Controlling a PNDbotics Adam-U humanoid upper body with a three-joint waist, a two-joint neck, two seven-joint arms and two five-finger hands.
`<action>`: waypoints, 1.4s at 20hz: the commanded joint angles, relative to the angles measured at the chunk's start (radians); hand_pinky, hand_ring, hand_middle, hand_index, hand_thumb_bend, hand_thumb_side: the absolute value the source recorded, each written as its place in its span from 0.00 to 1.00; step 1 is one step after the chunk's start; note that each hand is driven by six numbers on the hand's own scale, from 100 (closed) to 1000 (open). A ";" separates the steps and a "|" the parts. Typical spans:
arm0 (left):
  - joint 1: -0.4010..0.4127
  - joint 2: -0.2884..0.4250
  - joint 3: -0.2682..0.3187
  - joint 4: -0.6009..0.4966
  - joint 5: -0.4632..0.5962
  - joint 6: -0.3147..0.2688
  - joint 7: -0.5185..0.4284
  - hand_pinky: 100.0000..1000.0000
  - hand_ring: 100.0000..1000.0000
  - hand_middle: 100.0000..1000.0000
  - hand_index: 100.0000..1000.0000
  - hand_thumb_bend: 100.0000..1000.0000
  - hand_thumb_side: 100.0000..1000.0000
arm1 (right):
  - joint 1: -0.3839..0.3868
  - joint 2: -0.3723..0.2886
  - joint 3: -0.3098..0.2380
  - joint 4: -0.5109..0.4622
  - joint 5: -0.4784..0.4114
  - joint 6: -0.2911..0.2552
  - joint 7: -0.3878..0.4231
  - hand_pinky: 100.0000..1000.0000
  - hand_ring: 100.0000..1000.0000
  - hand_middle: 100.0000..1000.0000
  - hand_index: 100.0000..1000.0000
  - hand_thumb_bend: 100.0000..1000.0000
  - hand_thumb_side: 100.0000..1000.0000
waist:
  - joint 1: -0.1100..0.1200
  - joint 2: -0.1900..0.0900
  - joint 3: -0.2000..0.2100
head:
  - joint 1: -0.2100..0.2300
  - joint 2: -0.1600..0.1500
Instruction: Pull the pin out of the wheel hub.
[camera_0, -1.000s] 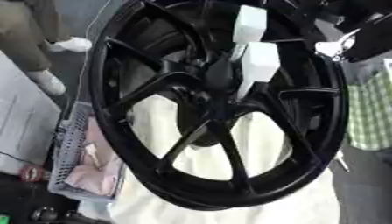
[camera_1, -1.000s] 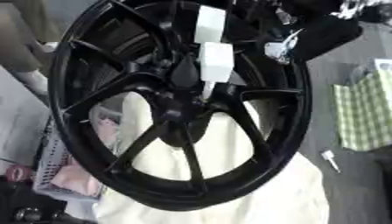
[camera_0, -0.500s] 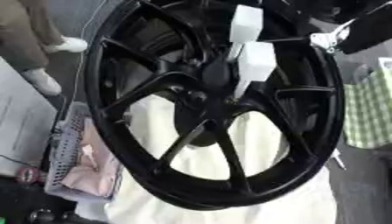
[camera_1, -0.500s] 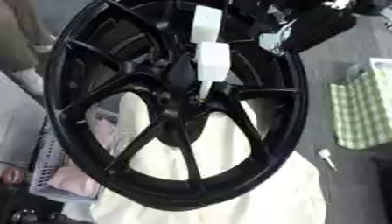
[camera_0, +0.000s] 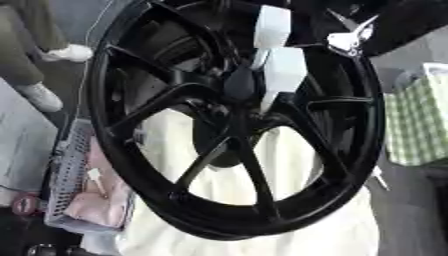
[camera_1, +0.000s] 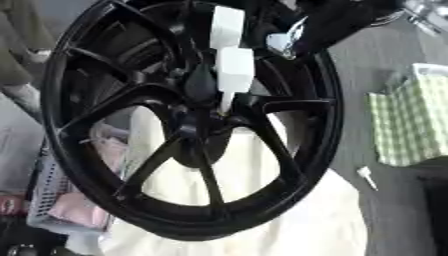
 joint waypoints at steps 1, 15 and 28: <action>-0.012 0.011 0.002 -0.015 0.003 0.002 0.000 0.83 0.64 0.56 0.82 0.00 0.67 | -0.029 -0.004 0.003 -0.012 0.002 0.005 0.018 0.00 0.11 0.64 0.78 0.00 0.16 | 0.005 -0.020 0.001 | -0.010 0.006; -0.015 0.008 0.000 -0.015 0.005 0.005 -0.003 0.83 0.64 0.57 0.82 0.00 0.67 | -0.045 0.021 0.025 -0.012 -0.011 -0.005 0.037 0.00 0.10 0.63 0.76 0.00 0.24 | 0.004 -0.016 0.003 | 0.000 0.006; -0.015 0.003 -0.002 -0.015 0.008 0.007 -0.006 0.83 0.64 0.56 0.82 0.00 0.67 | -0.042 0.024 0.046 -0.012 0.070 -0.031 0.141 0.01 0.14 0.66 0.81 0.00 0.35 | -0.002 -0.012 0.008 | 0.005 0.006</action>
